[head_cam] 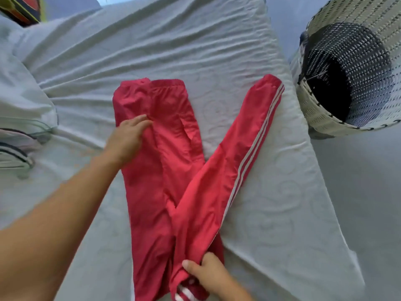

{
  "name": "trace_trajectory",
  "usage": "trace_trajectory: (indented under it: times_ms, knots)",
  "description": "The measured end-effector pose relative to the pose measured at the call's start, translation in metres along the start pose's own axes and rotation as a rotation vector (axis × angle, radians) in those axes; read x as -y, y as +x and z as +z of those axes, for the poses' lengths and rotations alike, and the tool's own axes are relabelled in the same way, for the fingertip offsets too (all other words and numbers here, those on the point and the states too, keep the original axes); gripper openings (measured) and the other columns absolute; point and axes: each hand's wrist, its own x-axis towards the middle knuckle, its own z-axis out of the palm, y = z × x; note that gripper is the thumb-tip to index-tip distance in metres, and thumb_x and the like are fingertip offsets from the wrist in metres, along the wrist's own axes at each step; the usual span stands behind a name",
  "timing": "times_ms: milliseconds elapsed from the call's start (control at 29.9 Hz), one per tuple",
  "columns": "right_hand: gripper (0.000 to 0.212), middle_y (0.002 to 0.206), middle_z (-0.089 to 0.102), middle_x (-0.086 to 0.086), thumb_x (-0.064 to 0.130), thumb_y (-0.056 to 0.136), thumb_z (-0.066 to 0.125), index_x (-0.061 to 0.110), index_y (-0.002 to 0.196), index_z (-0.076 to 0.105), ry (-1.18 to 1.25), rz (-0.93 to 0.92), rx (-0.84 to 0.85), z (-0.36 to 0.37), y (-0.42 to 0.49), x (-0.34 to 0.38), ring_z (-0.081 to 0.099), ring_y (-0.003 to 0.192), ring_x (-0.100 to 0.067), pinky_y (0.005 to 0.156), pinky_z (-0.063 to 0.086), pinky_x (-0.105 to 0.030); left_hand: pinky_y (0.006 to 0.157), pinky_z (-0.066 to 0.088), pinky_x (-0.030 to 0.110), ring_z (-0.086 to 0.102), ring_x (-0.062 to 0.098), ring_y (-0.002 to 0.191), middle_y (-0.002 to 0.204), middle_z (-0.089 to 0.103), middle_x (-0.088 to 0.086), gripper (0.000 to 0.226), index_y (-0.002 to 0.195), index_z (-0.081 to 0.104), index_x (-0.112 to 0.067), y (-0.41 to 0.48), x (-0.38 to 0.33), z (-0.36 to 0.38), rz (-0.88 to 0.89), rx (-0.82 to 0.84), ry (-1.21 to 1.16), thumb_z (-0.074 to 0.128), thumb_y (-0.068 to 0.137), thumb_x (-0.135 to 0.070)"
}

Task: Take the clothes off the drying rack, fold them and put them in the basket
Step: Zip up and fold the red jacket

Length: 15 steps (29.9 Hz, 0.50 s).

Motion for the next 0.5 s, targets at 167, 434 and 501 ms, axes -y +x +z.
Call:
trace_trajectory:
  times_ms: [167,434,501]
  knots:
    - [0.017,0.066,0.068,0.005,0.034,0.084,0.065,0.017,0.085,0.064,0.062,0.103,-0.006,-0.014,0.005,0.018,0.062,0.056,-0.007,0.050,0.047,-0.020,0.091,0.041,0.027,0.056,0.020,0.100,0.108,0.056,0.007,0.038,0.120,0.052,-0.005,-0.095,-0.073,0.052,-0.041,0.168,-0.692,0.061,0.084,-0.017]
    - [0.078,0.129,0.044,-0.019,0.033,0.077,0.073,0.000,0.134,0.030,-0.049,-0.207,-0.974,-0.126,0.043,0.103,0.049,0.117,-0.030,0.105,0.038,-0.042,0.083,0.045,0.034,0.059,0.017,0.094,0.098,0.063,-0.003,0.028,0.103,0.053,-0.020,-0.142,-0.067,0.079,-0.189,0.366,-0.802,0.061,0.086,-0.040]
    - [0.090,0.138,0.037,-0.023,0.036,0.075,0.075,-0.001,0.138,0.023,-0.179,-0.242,-1.065,-0.138,0.067,0.134,0.039,0.128,-0.034,0.109,0.031,-0.040,0.078,0.043,0.031,0.056,0.014,0.084,0.089,0.061,-0.005,0.021,0.094,0.052,-0.020,-0.143,-0.063,0.072,-0.078,0.382,-0.799,0.063,0.085,-0.036]
